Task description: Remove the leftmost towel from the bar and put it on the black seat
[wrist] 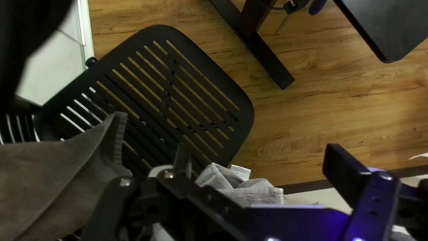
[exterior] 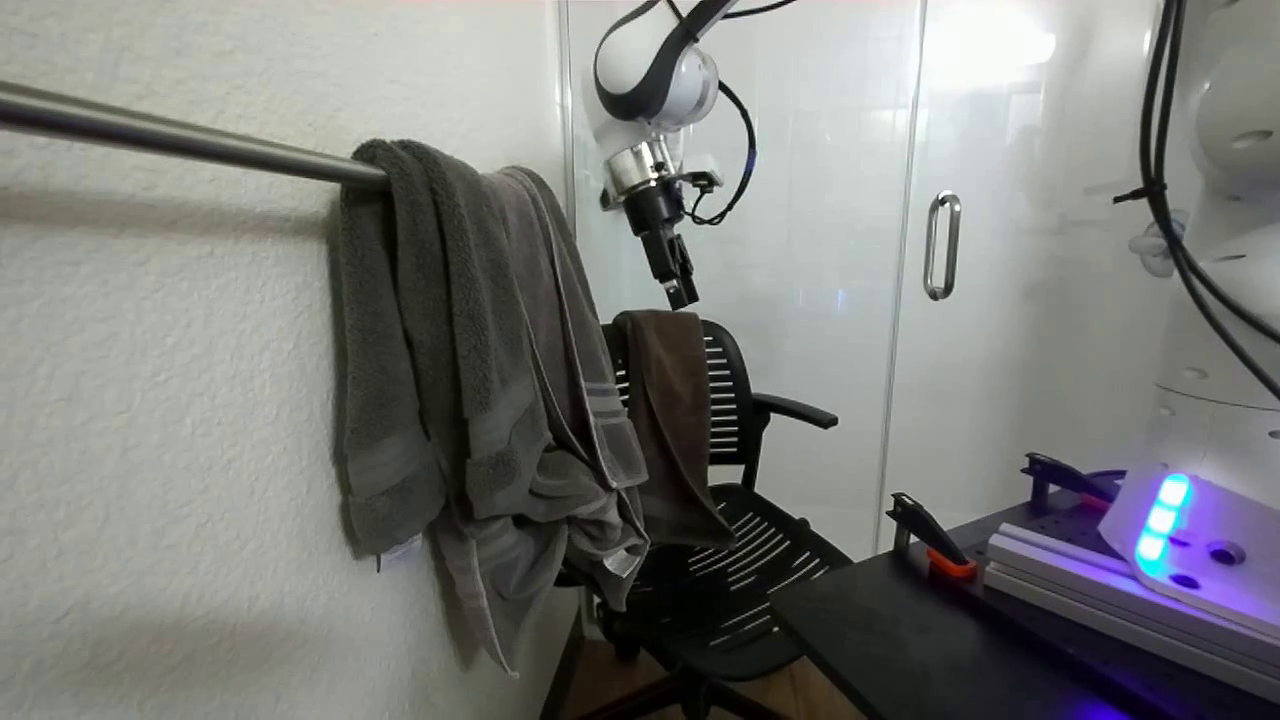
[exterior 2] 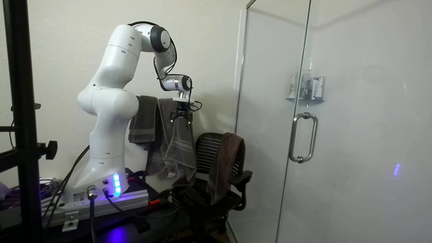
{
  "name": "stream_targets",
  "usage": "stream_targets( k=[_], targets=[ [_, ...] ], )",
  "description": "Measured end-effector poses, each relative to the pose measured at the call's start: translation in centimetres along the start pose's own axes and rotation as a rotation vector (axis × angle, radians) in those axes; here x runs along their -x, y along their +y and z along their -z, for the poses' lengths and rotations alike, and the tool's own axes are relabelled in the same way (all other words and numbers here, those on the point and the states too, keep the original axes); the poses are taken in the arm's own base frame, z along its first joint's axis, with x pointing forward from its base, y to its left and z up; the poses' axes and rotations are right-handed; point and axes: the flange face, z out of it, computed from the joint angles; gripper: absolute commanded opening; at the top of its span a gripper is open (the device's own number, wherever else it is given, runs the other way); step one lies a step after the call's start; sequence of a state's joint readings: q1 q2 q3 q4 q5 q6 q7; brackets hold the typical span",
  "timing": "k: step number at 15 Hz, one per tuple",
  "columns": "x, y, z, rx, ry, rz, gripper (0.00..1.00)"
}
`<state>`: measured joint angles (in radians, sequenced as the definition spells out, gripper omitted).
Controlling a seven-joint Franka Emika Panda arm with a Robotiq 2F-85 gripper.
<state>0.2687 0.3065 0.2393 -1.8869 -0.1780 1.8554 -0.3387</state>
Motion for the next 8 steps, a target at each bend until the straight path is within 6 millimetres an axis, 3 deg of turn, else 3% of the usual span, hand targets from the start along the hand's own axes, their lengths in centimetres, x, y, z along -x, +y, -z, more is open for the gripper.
stream_targets(
  k=[4,6,8],
  targets=[
    [-2.4,-11.8,2.6,0.129,-0.008,0.187,1.0],
    [-1.8,-17.5,3.6,0.239,-0.003,0.229,1.0],
    [-0.6,-21.4,4.1,0.328,0.046,0.22,1.0]
  ],
)
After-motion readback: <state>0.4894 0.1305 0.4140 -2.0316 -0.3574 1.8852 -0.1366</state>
